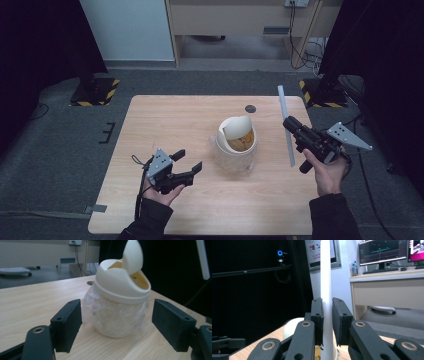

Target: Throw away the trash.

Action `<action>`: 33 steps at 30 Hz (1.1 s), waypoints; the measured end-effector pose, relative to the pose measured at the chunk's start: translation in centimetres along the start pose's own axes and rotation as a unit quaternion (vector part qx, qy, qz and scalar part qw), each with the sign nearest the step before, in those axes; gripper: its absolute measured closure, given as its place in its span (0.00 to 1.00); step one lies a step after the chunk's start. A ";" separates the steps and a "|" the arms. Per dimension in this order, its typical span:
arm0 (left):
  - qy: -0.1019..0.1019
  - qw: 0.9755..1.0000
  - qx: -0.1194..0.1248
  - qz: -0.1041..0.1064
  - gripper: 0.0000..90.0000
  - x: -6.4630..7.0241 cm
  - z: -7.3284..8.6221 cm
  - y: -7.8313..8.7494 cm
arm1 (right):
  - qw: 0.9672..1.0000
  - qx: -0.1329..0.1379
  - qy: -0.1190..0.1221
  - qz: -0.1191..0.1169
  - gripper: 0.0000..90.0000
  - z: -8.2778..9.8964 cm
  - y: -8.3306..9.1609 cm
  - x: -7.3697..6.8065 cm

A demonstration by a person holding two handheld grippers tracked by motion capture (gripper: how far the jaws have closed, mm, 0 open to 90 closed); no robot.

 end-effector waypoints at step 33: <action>-0.004 0.993 0.046 0.105 0.35 8.8 -4.8 -9.8 | 0.998 0.011 -0.005 -0.054 0.89 0.2 0.2 -3.1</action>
Point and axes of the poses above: each handheld gripper's, and its own axes: y roughly backward along the jaws, z roughly out of its underside, x roughly to its right, the point moved 9 cm from there along -y, roughly forward along the jaws, and after that the axes turned 10 degrees about z, right-handed, at the moved point
